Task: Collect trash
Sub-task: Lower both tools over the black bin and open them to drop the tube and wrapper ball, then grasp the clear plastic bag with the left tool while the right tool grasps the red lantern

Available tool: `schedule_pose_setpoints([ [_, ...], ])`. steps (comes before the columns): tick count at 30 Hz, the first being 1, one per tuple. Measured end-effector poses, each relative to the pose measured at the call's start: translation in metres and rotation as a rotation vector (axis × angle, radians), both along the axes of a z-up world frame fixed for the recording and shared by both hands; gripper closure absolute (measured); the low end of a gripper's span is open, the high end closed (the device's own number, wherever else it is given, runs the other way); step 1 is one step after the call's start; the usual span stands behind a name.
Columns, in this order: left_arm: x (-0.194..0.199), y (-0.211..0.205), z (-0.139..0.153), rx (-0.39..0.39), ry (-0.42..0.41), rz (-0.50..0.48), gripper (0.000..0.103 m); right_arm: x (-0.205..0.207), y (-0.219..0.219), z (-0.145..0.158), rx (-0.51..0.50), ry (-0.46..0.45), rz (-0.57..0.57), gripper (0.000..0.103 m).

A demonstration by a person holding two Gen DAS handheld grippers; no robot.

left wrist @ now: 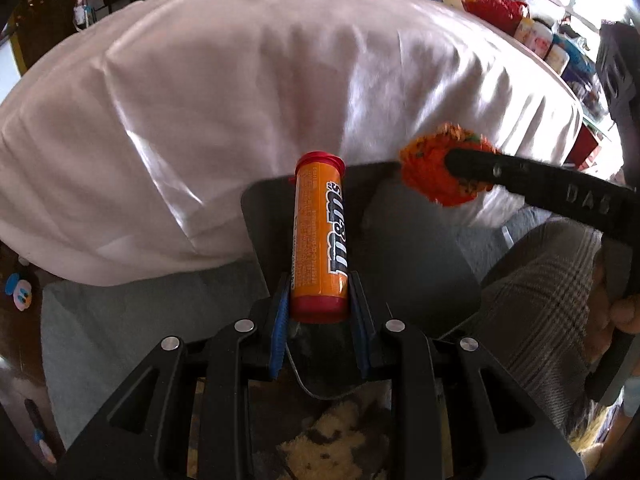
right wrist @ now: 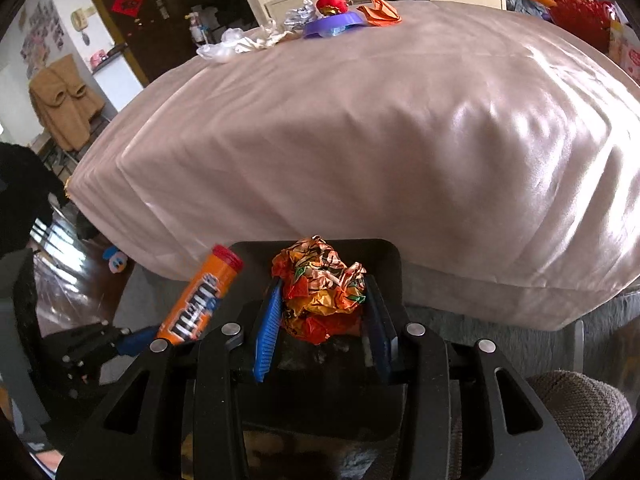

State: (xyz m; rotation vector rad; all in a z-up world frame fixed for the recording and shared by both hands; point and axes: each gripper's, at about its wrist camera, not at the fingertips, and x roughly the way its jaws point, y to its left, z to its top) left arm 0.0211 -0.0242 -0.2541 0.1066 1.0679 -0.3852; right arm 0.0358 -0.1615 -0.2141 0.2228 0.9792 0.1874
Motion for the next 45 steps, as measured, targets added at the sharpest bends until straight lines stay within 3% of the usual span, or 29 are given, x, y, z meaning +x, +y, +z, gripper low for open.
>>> schedule_pose_setpoints([
  [6, -0.001, -0.003, -0.005, 0.008, 0.011, -0.018, 0.074, 0.003, -0.003, -0.002, 0.012, 0.015, -0.01, 0.057],
  [11, 0.001, 0.0, -0.004, 0.017, 0.014, 0.0, 0.048, 0.002, -0.007, -0.001, 0.016, 0.015, -0.031, 0.037],
  [13, 0.001, 0.001, -0.004, 0.02, 0.016, 0.006, 0.042, 0.002, -0.01, 0.0, 0.013, 0.013, -0.045, 0.027],
  [19, 0.003, 0.005, 0.002, 0.03, 0.007, 0.021, 0.022, 0.001, -0.019, 0.001, -0.001, 0.016, -0.08, 0.01],
  [30, 0.008, 0.01, 0.014, 0.036, -0.008, 0.039, 0.016, 0.003, -0.035, 0.008, 0.021, 0.008, -0.109, 0.009],
  [45, 0.05, 0.024, 0.074, 0.037, -0.138, 0.092, 0.008, 0.036, -0.059, 0.071, -0.008, -0.126, -0.13, 0.009],
])
